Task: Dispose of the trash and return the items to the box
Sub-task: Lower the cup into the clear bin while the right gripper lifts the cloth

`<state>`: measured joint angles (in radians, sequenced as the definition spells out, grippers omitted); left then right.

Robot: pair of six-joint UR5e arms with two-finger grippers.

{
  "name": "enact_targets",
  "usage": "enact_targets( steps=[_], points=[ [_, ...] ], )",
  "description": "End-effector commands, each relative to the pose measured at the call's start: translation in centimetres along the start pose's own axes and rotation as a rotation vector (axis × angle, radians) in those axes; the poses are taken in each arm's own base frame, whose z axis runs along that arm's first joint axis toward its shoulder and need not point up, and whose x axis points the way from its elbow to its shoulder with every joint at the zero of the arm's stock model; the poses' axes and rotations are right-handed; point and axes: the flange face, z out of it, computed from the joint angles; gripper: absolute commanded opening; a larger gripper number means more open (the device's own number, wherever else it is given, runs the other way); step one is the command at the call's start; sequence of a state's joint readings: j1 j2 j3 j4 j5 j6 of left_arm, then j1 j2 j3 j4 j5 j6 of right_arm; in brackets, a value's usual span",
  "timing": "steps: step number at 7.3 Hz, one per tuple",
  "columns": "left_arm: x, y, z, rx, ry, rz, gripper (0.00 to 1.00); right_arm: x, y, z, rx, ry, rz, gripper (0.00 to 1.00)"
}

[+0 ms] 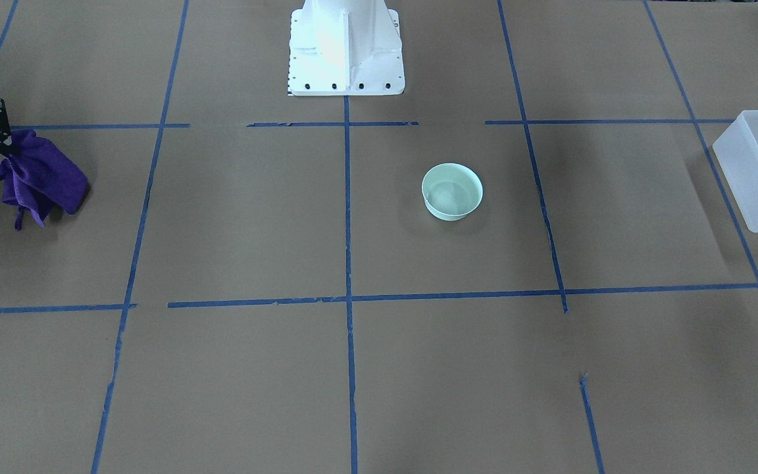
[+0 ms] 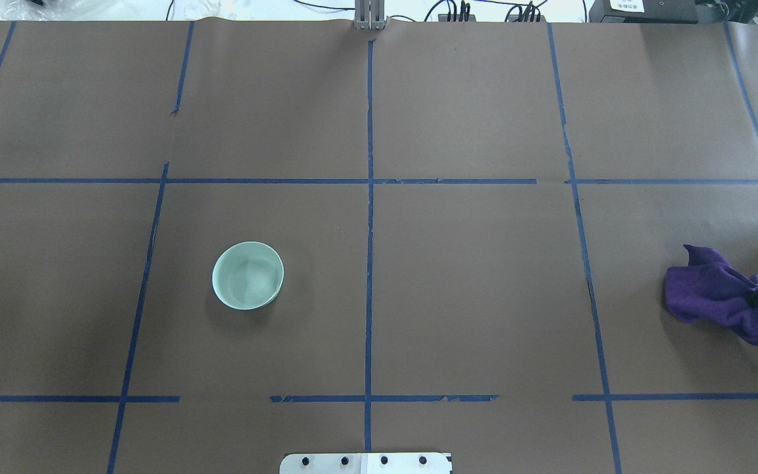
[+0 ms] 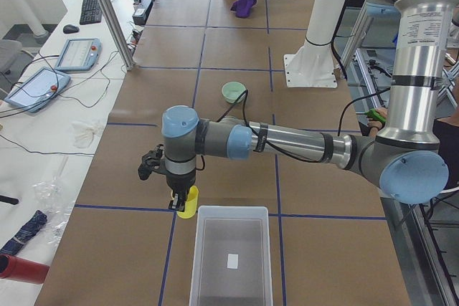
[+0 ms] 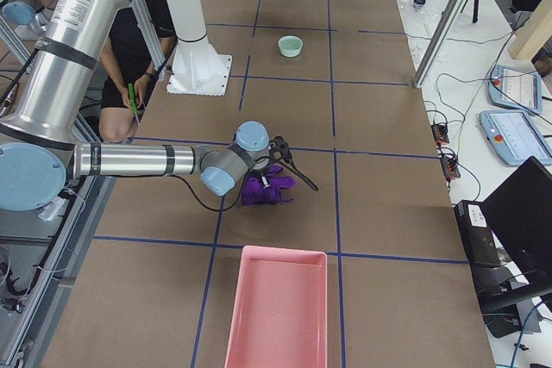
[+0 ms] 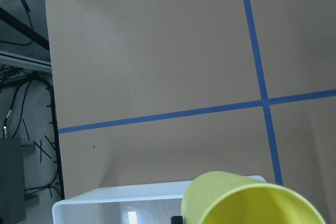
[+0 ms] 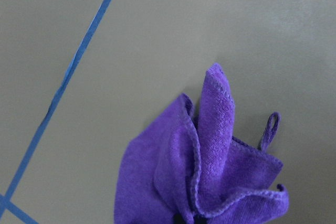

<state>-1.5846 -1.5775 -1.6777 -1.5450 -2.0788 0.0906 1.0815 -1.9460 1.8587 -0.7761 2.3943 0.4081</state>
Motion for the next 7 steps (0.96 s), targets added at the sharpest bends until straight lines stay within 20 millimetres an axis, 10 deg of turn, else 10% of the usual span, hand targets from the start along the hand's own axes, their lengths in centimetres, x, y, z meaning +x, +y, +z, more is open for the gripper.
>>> enact_targets(
  steps=[1,7],
  points=[
    [-1.2,3.6,2.8,-0.060,0.011,-0.034,0.00,0.7,-2.3,-5.2,0.059,0.024,0.116,0.00],
    [-3.4,11.7,15.6,-0.051,0.217,0.013,0.00,6.3,-4.8,-15.2,0.218,0.315,0.116,0.00]
  ],
)
